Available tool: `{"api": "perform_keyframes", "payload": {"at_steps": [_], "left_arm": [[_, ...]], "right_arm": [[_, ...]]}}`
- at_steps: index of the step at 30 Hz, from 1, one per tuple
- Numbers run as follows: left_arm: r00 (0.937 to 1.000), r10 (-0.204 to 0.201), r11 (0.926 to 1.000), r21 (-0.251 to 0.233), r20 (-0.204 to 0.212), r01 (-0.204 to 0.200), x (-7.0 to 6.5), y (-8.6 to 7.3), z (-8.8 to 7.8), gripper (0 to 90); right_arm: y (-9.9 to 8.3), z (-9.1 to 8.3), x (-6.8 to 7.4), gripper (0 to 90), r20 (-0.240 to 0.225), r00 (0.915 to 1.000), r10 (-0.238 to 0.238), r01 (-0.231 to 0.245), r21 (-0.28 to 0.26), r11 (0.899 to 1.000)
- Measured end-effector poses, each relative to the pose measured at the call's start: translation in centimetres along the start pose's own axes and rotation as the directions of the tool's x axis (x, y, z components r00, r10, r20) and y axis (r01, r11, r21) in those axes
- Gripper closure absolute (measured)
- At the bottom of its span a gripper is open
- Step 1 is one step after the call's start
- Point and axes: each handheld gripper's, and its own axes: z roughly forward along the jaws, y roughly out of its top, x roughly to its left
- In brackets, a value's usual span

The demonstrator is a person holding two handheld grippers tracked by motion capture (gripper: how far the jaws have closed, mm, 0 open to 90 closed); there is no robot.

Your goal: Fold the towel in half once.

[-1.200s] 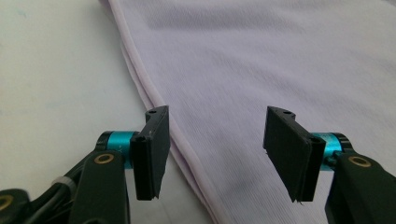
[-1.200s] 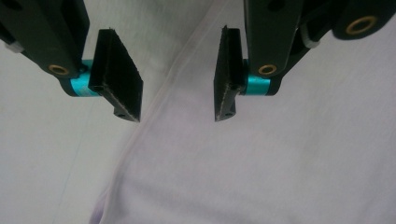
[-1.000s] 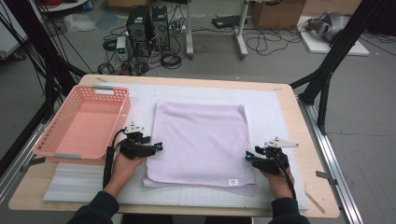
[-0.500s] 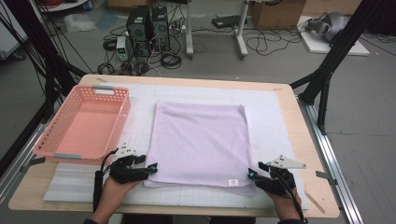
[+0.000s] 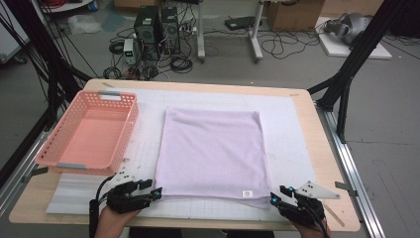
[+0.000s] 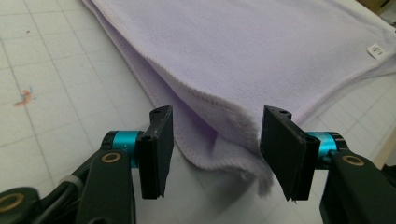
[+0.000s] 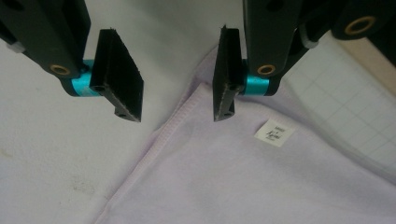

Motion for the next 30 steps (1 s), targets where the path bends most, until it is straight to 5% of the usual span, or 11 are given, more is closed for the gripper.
{"api": "perform_keyframes", "payload": {"at_steps": [4, 8, 10, 12, 13, 17, 22, 24, 25, 27, 30], "left_arm": [[1.0000, -0.008, 0.9999, -0.013, 0.005, 0.008, -0.2, -0.4, -0.9, 49.2], [0.9999, 0.013, 0.9990, 0.043, 0.007, -0.013, -0.7, -0.9, -0.4, 53.1], [0.9970, 0.074, 0.9952, 0.066, -0.023, -0.072, -1.2, -1.0, -0.3, 62.5], [0.9955, 0.089, 0.9925, 0.087, -0.032, -0.086, -1.2, -0.9, -0.3, 84.3], [0.9953, 0.093, 0.9917, 0.092, -0.029, -0.090, -1.2, -0.8, -0.4, 85.2], [0.9967, 0.081, 0.9939, 0.075, -0.006, -0.081, -1.1, -0.7, -1.1, 85.8], [0.9983, 0.055, 0.9969, 0.056, 0.020, -0.056, -1.1, -0.9, -1.6, 85.4], [0.9983, 0.056, 0.9964, 0.063, 0.016, -0.057, -1.1, -1.0, -1.4, 85.1], [0.9985, 0.052, 0.9968, 0.061, 0.015, -0.053, -1.1, -1.0, -1.4, 85.1], [0.9986, 0.051, 0.9968, 0.061, 0.015, -0.052, -1.1, -1.1, -1.4, 85.0], [0.9985, 0.052, 0.9973, 0.051, 0.016, -0.053, -1.1, -1.0, -1.5, 85.0]], "right_arm": [[-0.8, 0.1, 0.9, 51.1, -0.050, 0.9986, -0.020, 0.023, 0.049, 0.999], [-1.1, 1.0, 2.2, 53.2, -0.004, 0.9943, -0.106, 0.106, 0.104, 0.989], [-0.9, 0.9, 2.2, 67.7, 0.005, 0.9965, -0.084, 0.082, 0.113, 0.990], [-1.0, 0.7, 1.9, 82.8, 0.000, 0.9976, -0.069, 0.068, 0.117, 0.991], [-1.0, 0.6, 1.8, 89.8, -0.009, 0.9978, -0.065, 0.066, 0.125, 0.990], [-0.8, 0.1, 1.6, 90.0, 0.000, 0.9962, -0.088, 0.087, 0.144, 0.986], [-0.9, -0.9, 0.9, 87.5, -0.029, 0.9991, -0.031, 0.033, 0.062, 0.998], [-1.0, -0.6, 1.0, 63.9, -0.046, 0.9986, 0.026, -0.024, 0.054, 0.998], [-1.0, -0.1, 1.1, 60.8, -0.053, 0.9976, 0.044, -0.041, 0.060, 0.997], [-1.2, 0.7, 1.7, 61.3, -0.039, 0.9990, 0.020, -0.017, 0.085, 0.996], [-0.9, 1.0, 2.6, 82.8, 0.003, 0.9969, -0.078, 0.077, 0.106, 0.991]]}}
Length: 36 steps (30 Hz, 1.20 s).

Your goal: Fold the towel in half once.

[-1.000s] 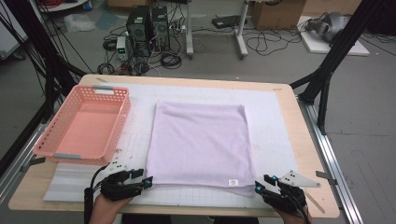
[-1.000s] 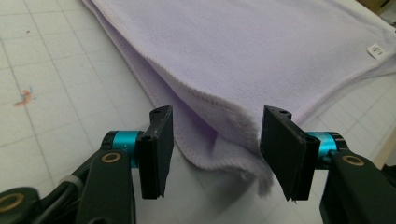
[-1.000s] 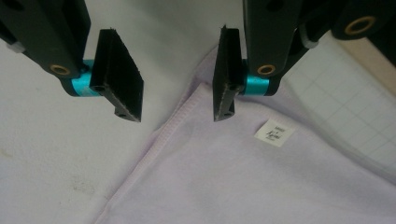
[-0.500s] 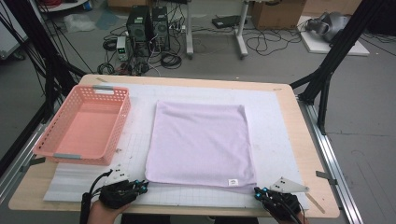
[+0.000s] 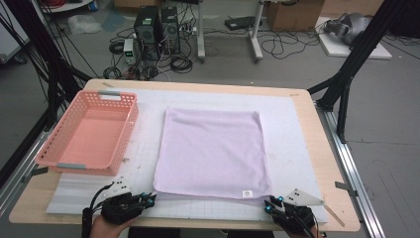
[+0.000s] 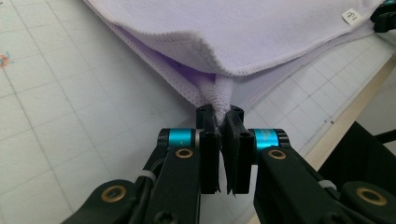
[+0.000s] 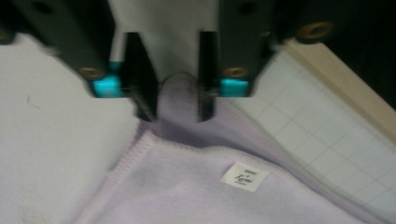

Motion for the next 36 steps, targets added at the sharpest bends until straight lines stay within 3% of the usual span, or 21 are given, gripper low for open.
{"api": "perform_keyframes", "payload": {"at_steps": [1, 5, 10, 14, 16, 17, 18, 21, 22, 27, 29, 30, 31, 32, 33, 34, 36], "left_arm": [[1.0000, 0.001, 1.0000, -0.002, 0.001, -0.001, 0.0, 0.0, -0.1, 85.2], [0.9998, -0.001, 0.9999, -0.016, 0.022, 0.001, -0.1, 0.1, -0.7, 85.5], [0.9985, -0.007, 0.9999, -0.013, 0.054, 0.008, -0.7, -0.5, -1.6, 85.4], [0.9980, -0.004, 0.9995, 0.030, 0.064, 0.002, -1.1, -1.2, -2.1, 83.6], [0.9990, -0.013, 0.9991, 0.041, 0.043, 0.011, -1.0, -1.5, -2.2, 71.6], [0.9992, -0.032, 0.9991, 0.028, 0.023, 0.031, -0.8, -1.4, -2.4, 59.8], [0.9985, -0.054, 0.9986, 0.003, 0.013, 0.054, -0.5, -1.3, -2.6, 54.8], [0.9960, -0.090, 0.9928, -0.081, -0.004, 0.089, 0.2, -1.0, -3.0, 48.9], [0.9949, -0.101, 0.9912, -0.086, 0.002, 0.101, 0.3, -1.0, -2.8, 48.7], [0.9964, -0.079, 0.9969, 0.002, 0.031, 0.079, -0.6, -1.1, -1.1, 52.2], [0.9982, -0.053, 0.9980, 0.036, 0.028, 0.052, -1.2, -1.3, -0.4, 54.6], [0.9998, -0.017, 0.9993, 0.034, -0.001, 0.017, -1.6, -1.2, -0.2, 61.2], [1.0000, 0.001, 0.9988, 0.049, -0.002, -0.001, -1.7, -1.1, 0.0, 72.6], [1.0000, 0.007, 0.9986, 0.052, -0.003, -0.007, -1.8, -1.0, 0.1, 83.3], [1.0000, 0.004, 0.9986, 0.053, -0.002, -0.003, -1.9, -0.7, 0.2, 84.9], [0.9996, -0.009, 0.9991, 0.042, 0.027, 0.008, -1.8, -0.5, -0.1, 85.6], [0.9970, -0.042, 0.9991, -0.004, 0.065, 0.042, -1.5, -0.2, -1.3, 85.8]], "right_arm": [[0.0, 0.0, 0.1, 84.0, 0.012, 0.9998, -0.014, 0.014, 0.002, 1.000], [0.2, -0.6, 0.0, 85.2, -0.013, 0.9996, -0.023, 0.024, 0.026, 0.999], [0.3, -2.4, -0.1, 85.0, -0.053, 0.9980, -0.034, 0.034, -0.004, 0.999], [-0.5, -2.8, 0.3, 83.8, -0.066, 0.9973, -0.034, 0.038, 0.061, 0.997], [-0.8, -2.6, 0.2, 79.7, -0.058, 0.9981, -0.022, 0.026, 0.075, 0.997], [-0.8, -2.6, 0.1, 76.5, -0.047, 0.9988, -0.013, 0.016, 0.070, 0.997], [-0.8, -2.7, 0.0, 73.7, -0.046, 0.9989, 0.005, -0.002, 0.053, 0.999], [-0.5, -3.1, -0.3, 68.4, -0.020, 0.9990, 0.040, -0.040, -0.019, 0.999], [-0.4, -3.1, -0.4, 68.8, -0.024, 0.9985, 0.050, -0.051, -0.038, 0.998], [-0.6, -1.3, 0.4, 64.5, -0.036, 0.9992, 0.016, -0.014, 0.046, 0.999], [-0.6, -1.0, 0.5, 64.7, -0.023, 0.9996, 0.013, -0.012, 0.034, 0.999], [-0.6, -0.9, 0.5, 67.3, -0.017, 0.9997, 0.017, -0.017, 0.031, 0.999], [-0.6, -0.9, 0.5, 74.9, -0.010, 0.9997, 0.022, -0.022, 0.032, 0.999], [-0.5, -1.0, 0.5, 83.3, -0.033, 0.9993, 0.020, -0.019, 0.032, 0.999], [-0.4, -0.9, 0.6, 84.8, -0.030, 0.9995, 0.010, -0.009, 0.035, 0.999], [-0.3, -1.0, 0.7, 85.5, -0.028, 0.9995, -0.010, 0.011, 0.045, 0.999], [0.1, -1.8, 0.6, 85.9, -0.048, 0.9988, -0.006, 0.007, 0.013, 1.000]]}}
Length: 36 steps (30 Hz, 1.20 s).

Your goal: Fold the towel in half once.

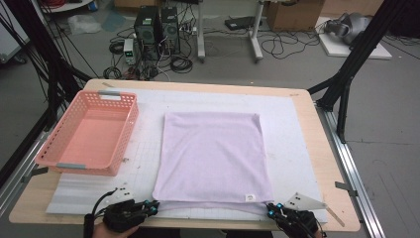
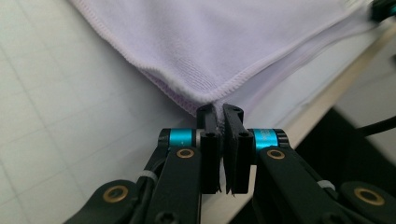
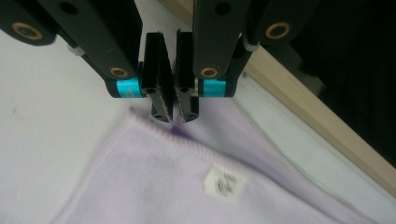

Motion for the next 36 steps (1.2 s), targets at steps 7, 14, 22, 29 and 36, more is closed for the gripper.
{"api": "perform_keyframes", "payload": {"at_steps": [7, 14, 22, 29, 36], "left_arm": [[0.9939, -0.043, 0.9950, 0.093, 0.102, 0.034, 1.2, -0.9, -1.5, 80.3], [0.9976, -0.069, 0.9969, -0.038, 0.009, 0.069, 1.5, -0.4, -1.3, 46.4], [0.9944, 0.068, 0.9977, 0.004, -0.080, -0.068, -0.2, 0.0, 2.4, 59.1], [0.9743, 0.168, 0.9848, -0.019, -0.150, -0.173, -1.2, 0.0, 2.1, 84.2], [0.9789, 0.141, 0.9818, -0.106, -0.148, -0.157, -1.3, 0.5, 1.0, 83.1]], "right_arm": [[0.0, -2.0, -0.5, 84.6, -0.114, 0.9935, 0.012, -0.008, 0.037, 0.999], [-0.3, -1.5, -1.1, 62.3, -0.030, 0.9976, 0.062, -0.063, -0.028, 0.998], [0.4, 0.8, 0.6, 59.9, -0.016, 0.9964, -0.083, 0.083, -0.034, 0.996], [0.5, 1.4, 0.7, 85.4, 0.019, 0.9903, -0.138, 0.138, -0.011, 0.990], [1.3, -0.1, 0.6, 84.6, 0.024, 0.9880, -0.152, 0.154, -0.083, 0.985]]}}
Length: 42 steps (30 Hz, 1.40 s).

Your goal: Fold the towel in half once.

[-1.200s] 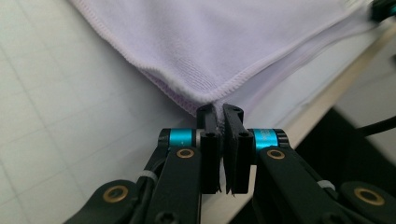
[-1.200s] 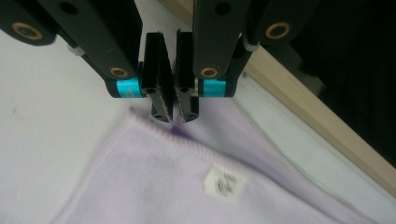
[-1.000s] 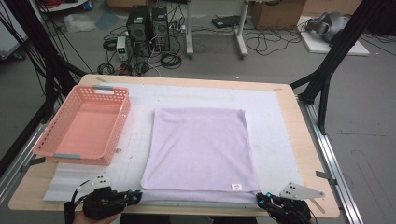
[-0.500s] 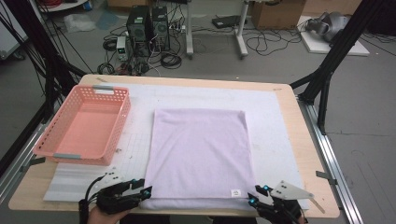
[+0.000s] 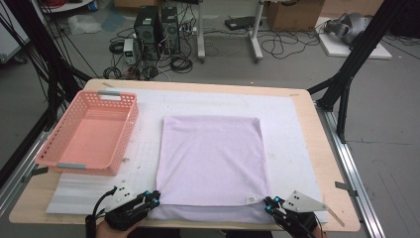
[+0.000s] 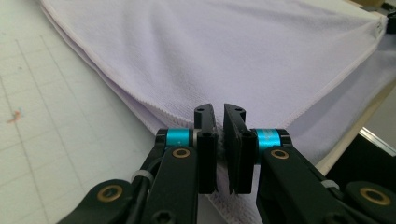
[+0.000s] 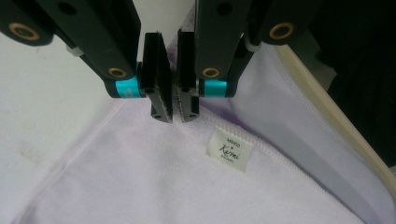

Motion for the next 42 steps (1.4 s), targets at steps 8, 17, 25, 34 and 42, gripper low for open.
{"api": "perform_keyframes", "payload": {"at_steps": [8, 17, 25, 34, 42], "left_arm": [[1.0000, 0.009, 0.9999, -0.014, 0.002, -0.009, -0.1, 0.1, -0.1, 86.6], [0.9889, -0.117, 0.9871, -0.099, 0.091, 0.126, 0.5, 0.8, -2.4, 87.6], [0.9852, -0.104, 0.9939, 0.050, 0.136, 0.098, -0.1, -1.0, -2.9, 87.3], [0.9853, -0.131, 0.9898, 0.070, 0.109, 0.124, 0.5, -1.2, -2.1, 53.7], [0.9792, -0.201, 0.9787, 0.048, 0.027, 0.200, 2.8, -0.3, 0.0, 48.1]], "right_arm": [[0.0, 0.3, -0.1, 85.2, 0.008, 1.0000, -0.002, 0.002, 0.003, 1.000], [0.5, -2.1, -0.3, 85.6, -0.067, 0.9969, 0.041, -0.045, -0.069, 0.997], [-0.4, -2.9, 0.5, 85.6, -0.148, 0.9889, 0.005, 0.001, 0.041, 0.999], [-1.4, -2.4, -0.7, 62.3, -0.152, 0.9832, 0.102, -0.098, 0.028, 0.995], [-1.4, 1.2, -2.3, 57.9, 0.018, 0.9792, 0.202, -0.203, 0.053, 0.978]]}}
